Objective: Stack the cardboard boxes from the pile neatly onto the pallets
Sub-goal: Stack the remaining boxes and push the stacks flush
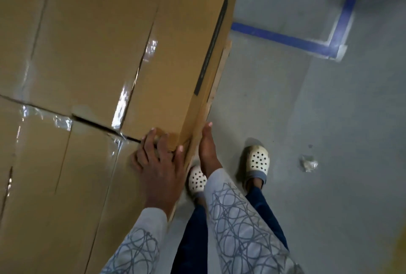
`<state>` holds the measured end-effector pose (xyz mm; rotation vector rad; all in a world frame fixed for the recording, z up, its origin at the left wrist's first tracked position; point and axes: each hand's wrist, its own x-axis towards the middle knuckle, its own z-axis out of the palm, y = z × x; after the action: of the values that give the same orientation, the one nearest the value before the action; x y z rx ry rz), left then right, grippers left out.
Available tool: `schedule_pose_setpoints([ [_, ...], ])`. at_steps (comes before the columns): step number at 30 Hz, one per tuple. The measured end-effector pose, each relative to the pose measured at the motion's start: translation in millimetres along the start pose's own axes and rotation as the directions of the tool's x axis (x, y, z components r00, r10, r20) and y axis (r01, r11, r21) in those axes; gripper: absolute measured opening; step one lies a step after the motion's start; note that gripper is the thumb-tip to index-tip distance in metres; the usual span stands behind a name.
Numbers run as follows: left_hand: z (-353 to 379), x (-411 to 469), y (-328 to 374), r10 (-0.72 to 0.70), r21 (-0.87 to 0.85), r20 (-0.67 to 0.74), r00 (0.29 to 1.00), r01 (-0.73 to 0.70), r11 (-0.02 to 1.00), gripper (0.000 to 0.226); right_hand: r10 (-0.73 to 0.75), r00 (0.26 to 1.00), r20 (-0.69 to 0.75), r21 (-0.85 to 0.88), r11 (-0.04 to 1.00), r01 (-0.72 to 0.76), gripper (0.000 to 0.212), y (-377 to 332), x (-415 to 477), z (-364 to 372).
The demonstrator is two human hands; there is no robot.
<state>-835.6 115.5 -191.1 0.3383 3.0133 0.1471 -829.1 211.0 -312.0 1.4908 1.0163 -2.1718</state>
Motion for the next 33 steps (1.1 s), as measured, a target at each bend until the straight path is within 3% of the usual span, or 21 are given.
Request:
schedule_pose_setpoints([
  [2,-14.0,4.7,15.4,-0.055,-0.011,0.062,0.997,0.056,0.998,0.050,0.015,0.998,-0.057,-0.023,1.000,-0.016,0.068,-49.2,-24.7,-7.7],
  [7,-37.5,39.7,83.3,-0.076,-0.066,0.130,0.989,0.085,0.994,0.054,-0.114,0.992,-0.053,-0.204,0.974,0.101,0.076,-147.2,-63.7,-35.2],
  [14,-42.9,157.9,193.5,-0.120,-0.173,0.101,0.988,0.137,0.975,0.051,-0.289,0.957,0.030,-0.223,0.931,0.289,0.042,-315.6,-51.2,-38.7],
  [17,-37.8,222.3,222.7,-0.205,-0.235,0.043,0.978,0.209,0.949,0.047,-0.322,0.947,0.014,-0.316,0.897,0.310,0.051,-380.3,-26.4,-12.1],
  [19,-33.5,262.8,236.3,-0.253,-0.256,0.014,0.967,0.248,0.934,0.050,-0.423,0.905,0.044,-0.432,0.809,0.399,0.064,-420.1,-7.9,6.7],
  [23,-32.6,352.8,254.5,-0.328,-0.313,-0.009,0.945,0.309,0.898,0.058,-0.512,0.832,0.215,-0.681,0.532,0.504,0.077,-487.7,28.7,40.2],
  [26,-32.8,423.6,252.2,-0.454,-0.324,-0.029,0.891,0.421,0.847,0.053,-0.483,0.792,0.374,-0.780,0.298,0.550,0.072,-534.0,64.0,67.7],
  [28,-34.0,463.2,242.9,-0.544,-0.310,-0.043,0.838,0.507,0.805,0.051,-0.389,0.817,0.426,-0.833,0.183,0.522,0.070,-563.8,87.3,87.2],
  [30,-35.6,490.3,232.9,-0.602,-0.291,-0.027,0.798,0.570,0.768,0.054,-0.244,0.868,0.432,-0.834,0.258,0.488,0.075,-582.2,106.5,105.6],
  [33,-36.5,529.7,216.8,-0.678,-0.274,0.000,0.735,0.652,0.707,0.061,-0.073,0.875,0.478,-0.800,0.376,0.468,0.079,-601.4,131.6,139.3],
])
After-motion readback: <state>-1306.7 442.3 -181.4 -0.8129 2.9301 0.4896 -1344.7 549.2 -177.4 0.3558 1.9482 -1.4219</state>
